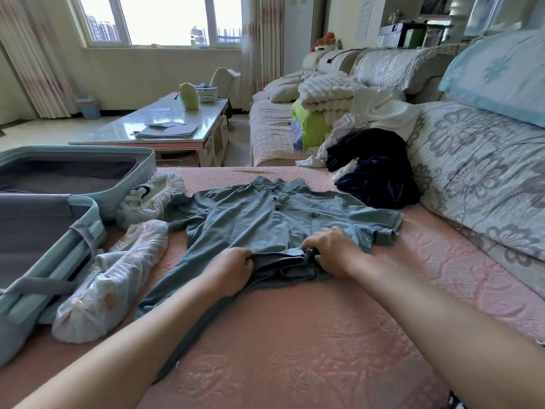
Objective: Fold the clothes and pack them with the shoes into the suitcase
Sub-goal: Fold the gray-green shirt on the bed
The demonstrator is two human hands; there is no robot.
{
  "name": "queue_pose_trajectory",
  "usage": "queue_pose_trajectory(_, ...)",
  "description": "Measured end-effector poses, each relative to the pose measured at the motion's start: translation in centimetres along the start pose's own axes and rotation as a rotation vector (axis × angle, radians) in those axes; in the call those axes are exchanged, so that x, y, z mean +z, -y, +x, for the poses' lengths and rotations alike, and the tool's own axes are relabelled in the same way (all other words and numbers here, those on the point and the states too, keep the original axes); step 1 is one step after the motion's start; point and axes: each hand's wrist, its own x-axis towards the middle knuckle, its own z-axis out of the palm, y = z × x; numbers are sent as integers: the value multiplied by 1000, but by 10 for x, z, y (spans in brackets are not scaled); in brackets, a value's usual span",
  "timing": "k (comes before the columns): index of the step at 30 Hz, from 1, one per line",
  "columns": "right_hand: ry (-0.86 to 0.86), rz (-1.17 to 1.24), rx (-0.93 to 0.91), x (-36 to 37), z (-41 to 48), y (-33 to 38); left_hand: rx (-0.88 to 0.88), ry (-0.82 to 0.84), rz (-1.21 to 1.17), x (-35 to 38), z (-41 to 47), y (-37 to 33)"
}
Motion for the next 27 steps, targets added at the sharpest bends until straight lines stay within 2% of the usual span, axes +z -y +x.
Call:
queue_pose_trajectory(3, -149, 135, 52, -6, -2, -6, -41, 13, -123, -9, 0, -7)
queue_pose_trajectory(5, -198, 361, 114, -16, -10, -9, -71, 54, -271, -19, -1, -18)
queue_pose_trajectory(8, -122, 670, 188, -43, -27, -14, -152, 283, -595, -38, -10, -32)
queue_pose_trajectory(10, 124, 795, 191, -59, -44, -19, -195, 628, -663, -44, -18, -37)
queue_pose_trajectory(13, 790, 786, 214, -69, -75, -30, -132, 1279, -584, -35, -28, -52)
queue_pose_trajectory(14, 968, 783, 209, -67, -83, -33, -68, 1392, -529, -29, -29, -58)
queue_pose_trajectory(15, 1062, 788, 217, -63, -88, -38, -26, 1432, -493, -24, -31, -65)
queue_pose_trajectory(16, 1053, 798, 250, -59, -91, -41, -19, 1418, -484, -21, -32, -72)
queue_pose_trajectory(17, 959, 806, 295, -56, -93, -45, -21, 1343, -498, -20, -32, -77)
queue_pose_trajectory(20, 509, 786, 397, -49, -88, -59, 37, 909, -476, -15, -23, -92)
queue_pose_trajectory(23, 154, 554, 467, -44, -75, -83, 114, 563, -330, -8, 2, -112)
queue_pose_trajectory(25, 32, 320, 499, -42, -66, -98, 143, 405, -229, 1, 23, -129)
queue_pose_trajectory(27, -10, 123, 494, -35, -59, -111, 149, 301, -172, 13, 41, -149)
